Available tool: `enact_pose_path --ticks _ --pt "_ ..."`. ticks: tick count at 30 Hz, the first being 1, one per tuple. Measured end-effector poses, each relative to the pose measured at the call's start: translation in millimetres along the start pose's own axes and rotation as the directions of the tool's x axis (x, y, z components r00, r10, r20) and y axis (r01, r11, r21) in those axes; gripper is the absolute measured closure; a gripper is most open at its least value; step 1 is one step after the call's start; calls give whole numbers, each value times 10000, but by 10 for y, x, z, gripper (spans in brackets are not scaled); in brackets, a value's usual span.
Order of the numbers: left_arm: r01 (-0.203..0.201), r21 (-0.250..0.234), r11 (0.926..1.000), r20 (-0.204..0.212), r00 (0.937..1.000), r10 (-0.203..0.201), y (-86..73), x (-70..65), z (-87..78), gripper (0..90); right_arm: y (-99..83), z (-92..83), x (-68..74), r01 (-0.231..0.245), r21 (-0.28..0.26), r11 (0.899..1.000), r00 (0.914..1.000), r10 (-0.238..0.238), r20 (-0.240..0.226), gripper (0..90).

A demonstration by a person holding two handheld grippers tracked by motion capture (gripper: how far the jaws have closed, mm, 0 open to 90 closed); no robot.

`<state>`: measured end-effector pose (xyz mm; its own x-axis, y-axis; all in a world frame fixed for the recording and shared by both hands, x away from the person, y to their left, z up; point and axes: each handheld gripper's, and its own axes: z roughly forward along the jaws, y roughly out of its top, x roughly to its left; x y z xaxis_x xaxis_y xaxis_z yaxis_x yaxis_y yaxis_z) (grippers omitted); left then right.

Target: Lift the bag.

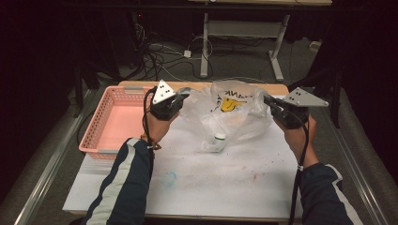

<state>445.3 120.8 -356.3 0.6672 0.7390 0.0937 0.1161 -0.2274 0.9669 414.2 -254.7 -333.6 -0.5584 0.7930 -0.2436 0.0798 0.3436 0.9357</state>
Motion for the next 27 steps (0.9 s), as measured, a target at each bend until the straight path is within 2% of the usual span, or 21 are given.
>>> enact_pose_path --ticks 4,8,11,17,21,24,26,27 --pt "-375 -122 9992 -155 9992 374 172 -39 -72 873 162 -52 6 141 -211 9997 9999 -140 69 900" --pt "-512 -262 9983 -322 9982 503 321 -45 -140 873 286 -101 -14 -49 -424 9991 9999 53 101 900" --pt "-718 -373 9967 -385 9968 703 412 -67 -203 873 424 -179 35 272 -633 9976 9995 -261 177 900" --pt "-728 -686 9950 -502 9963 695 593 -57 -307 873 688 -335 97 195 -1034 9944 9998 -194 27 900" --pt "-942 -892 9916 -600 9942 891 759 -56 -391 872 824 -477 114 256 -1380 9901 9997 -244 101 900" --pt "-1047 -992 9895 -694 9928 981 845 -61 -402 872 878 -523 82 212 -1501 9884 9997 -187 182 900" --pt "-1071 -973 9895 -732 9923 1002 872 -55 -373 872 886 -522 47 -38 -1543 9880 9998 65 173 900" --pt "-1058 -985 9895 -753 9923 986 876 -49 -352 871 882 -510 24 53 -1514 9885 9995 -5 320 900"
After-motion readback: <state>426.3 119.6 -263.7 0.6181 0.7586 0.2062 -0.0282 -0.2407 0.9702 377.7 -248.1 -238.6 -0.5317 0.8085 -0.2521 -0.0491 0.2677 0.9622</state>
